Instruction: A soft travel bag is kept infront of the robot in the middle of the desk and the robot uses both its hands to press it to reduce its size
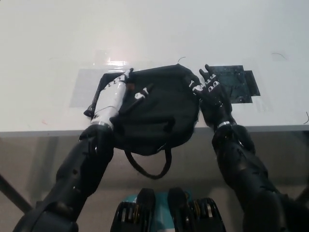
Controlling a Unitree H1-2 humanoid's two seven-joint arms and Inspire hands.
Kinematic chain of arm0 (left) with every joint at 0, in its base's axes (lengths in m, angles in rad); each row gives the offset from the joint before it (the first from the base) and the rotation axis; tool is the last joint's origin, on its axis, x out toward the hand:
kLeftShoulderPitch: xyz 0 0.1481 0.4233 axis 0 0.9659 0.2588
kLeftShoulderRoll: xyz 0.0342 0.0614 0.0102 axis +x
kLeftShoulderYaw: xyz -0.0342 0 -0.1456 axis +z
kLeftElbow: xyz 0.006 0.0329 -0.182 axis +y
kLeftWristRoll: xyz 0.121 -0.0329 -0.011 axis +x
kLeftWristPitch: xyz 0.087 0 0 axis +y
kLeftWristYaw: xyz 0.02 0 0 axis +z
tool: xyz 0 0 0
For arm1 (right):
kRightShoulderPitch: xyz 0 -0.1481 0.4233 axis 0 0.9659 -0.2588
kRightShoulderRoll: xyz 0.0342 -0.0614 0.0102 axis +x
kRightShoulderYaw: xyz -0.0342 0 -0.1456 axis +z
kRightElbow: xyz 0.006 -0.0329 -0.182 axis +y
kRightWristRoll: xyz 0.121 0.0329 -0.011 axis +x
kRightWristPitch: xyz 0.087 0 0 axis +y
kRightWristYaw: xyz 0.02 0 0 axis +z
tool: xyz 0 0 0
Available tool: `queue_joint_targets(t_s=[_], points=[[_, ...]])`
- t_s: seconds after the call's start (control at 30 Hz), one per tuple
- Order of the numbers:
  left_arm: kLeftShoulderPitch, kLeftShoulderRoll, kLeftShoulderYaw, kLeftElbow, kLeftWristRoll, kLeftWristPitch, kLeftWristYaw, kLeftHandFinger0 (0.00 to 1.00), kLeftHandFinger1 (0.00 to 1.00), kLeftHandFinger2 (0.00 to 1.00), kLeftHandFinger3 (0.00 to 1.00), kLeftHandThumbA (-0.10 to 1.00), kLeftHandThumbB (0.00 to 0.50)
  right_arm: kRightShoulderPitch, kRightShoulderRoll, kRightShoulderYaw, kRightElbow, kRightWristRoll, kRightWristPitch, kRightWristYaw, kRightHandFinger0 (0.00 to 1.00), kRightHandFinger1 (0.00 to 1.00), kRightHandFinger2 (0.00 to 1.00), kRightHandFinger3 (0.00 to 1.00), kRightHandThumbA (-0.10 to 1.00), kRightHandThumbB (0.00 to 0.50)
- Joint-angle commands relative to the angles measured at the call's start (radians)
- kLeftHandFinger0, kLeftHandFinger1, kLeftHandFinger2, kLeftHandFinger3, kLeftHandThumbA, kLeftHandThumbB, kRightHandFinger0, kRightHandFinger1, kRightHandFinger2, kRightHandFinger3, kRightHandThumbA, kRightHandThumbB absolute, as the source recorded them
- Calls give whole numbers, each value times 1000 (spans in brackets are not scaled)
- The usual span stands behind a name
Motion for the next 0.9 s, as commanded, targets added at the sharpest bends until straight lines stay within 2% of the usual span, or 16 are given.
queue_joint_targets(t_s=[0.0,0.03,0.1,0.23,0.47,0.5,0.53,0.6,0.7,0.73,0.8,0.87], points=[[147,-29,73,90,-188,-118,-113,1000,1000,1000,1000,1000,177,41,81,-44,53,150,85,102,1000,1000,1000,1000,1000,330],[148,-29,89,93,-207,-140,-123,1000,1000,1000,1000,1000,158,23,89,-54,37,171,81,109,1000,1000,1000,1000,1000,320],[145,-30,107,94,-227,-146,-141,1000,1000,1000,1000,1000,168,1,98,-53,8,188,74,116,1000,1000,1000,1000,1000,323],[133,-28,112,93,-238,-156,-148,1000,1000,1000,1000,1000,176,-25,115,-21,-135,227,93,129,1000,1000,1000,1000,1000,295],[101,-14,96,91,-253,-161,-155,1000,1000,1000,1000,1000,152,-2,152,109,-592,239,188,61,1000,1000,1000,1000,1000,349],[92,-12,93,89,-253,-157,-157,1000,1000,1000,1000,1000,162,4,157,131,-679,235,215,38,1000,1000,1000,1000,1000,356],[74,-8,94,74,-260,-144,-170,1000,1000,1000,1000,1000,196,8,157,155,-774,222,240,10,1000,1000,1000,1000,1000,362],[56,-2,90,38,-261,-141,-180,1000,1000,1000,1000,1000,194,11,150,179,-856,210,259,-12,1000,1000,1000,1000,1000,355],[31,20,78,-93,-254,-100,-213,1000,1000,1000,1000,1000,183,8,127,212,-943,185,275,-33,1000,1000,1000,1000,1000,351],[18,39,74,-242,-248,-45,-237,1000,1000,1000,1000,1000,137,1,115,215,-996,199,306,-44,1000,1000,1000,1000,1000,361],[-8,62,72,-355,-247,-17,-266,1000,1000,1000,1000,1000,124,-4,99,226,-1039,199,327,-59,1000,1000,1000,1000,1000,364],[-55,87,91,-521,-287,52,-319,1000,1000,1000,1000,1000,199,-5,80,237,-1108,197,348,-70,1000,1000,1000,1000,1000,365]])
